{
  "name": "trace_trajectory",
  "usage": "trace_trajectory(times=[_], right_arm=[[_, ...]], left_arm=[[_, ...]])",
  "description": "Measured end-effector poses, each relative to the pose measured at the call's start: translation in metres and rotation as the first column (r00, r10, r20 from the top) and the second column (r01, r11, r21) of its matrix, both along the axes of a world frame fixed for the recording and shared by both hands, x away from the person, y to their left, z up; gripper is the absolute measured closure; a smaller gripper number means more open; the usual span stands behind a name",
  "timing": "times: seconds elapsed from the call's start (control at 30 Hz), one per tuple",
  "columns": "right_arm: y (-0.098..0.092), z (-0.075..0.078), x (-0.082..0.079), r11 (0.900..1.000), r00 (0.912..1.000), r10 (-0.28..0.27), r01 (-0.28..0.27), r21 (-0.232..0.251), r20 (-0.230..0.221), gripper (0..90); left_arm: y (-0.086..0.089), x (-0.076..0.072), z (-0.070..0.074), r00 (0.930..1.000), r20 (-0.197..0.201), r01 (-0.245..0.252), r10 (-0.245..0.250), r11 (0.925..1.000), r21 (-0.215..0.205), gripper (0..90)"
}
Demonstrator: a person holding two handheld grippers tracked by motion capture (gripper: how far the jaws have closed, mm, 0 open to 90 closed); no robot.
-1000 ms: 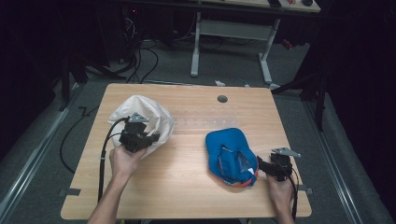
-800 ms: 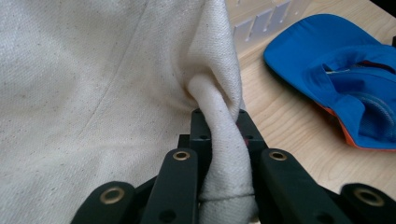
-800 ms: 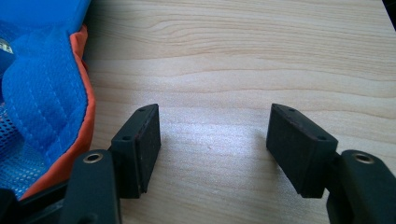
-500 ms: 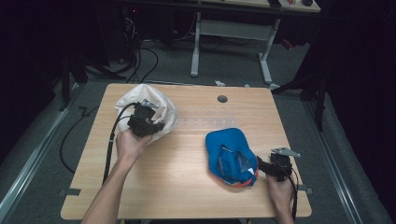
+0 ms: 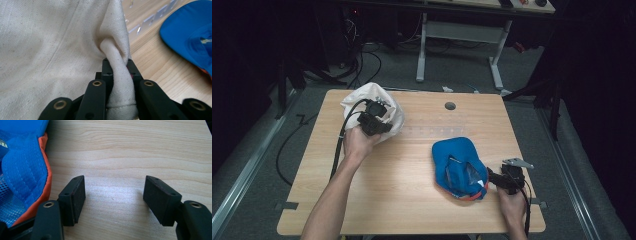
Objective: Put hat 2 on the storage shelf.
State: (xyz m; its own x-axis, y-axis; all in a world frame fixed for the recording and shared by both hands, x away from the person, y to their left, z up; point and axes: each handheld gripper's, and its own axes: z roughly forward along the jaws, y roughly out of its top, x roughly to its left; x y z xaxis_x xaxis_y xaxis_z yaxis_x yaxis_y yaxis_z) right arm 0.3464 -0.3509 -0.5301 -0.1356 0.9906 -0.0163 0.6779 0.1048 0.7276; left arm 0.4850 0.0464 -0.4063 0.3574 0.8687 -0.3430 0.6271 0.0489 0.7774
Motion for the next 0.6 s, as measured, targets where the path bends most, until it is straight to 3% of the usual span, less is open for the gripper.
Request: trace_trajectory(times=[0.6], right_arm=[[0.0,0.0,0.0,1.0,1.0,0.0,0.0,0.0,0.0,34.5]], left_arm=[[-0.015,0.02,-0.01,0.9985,-0.055,0.004,0.001,0.9946,0.103,81.7]])
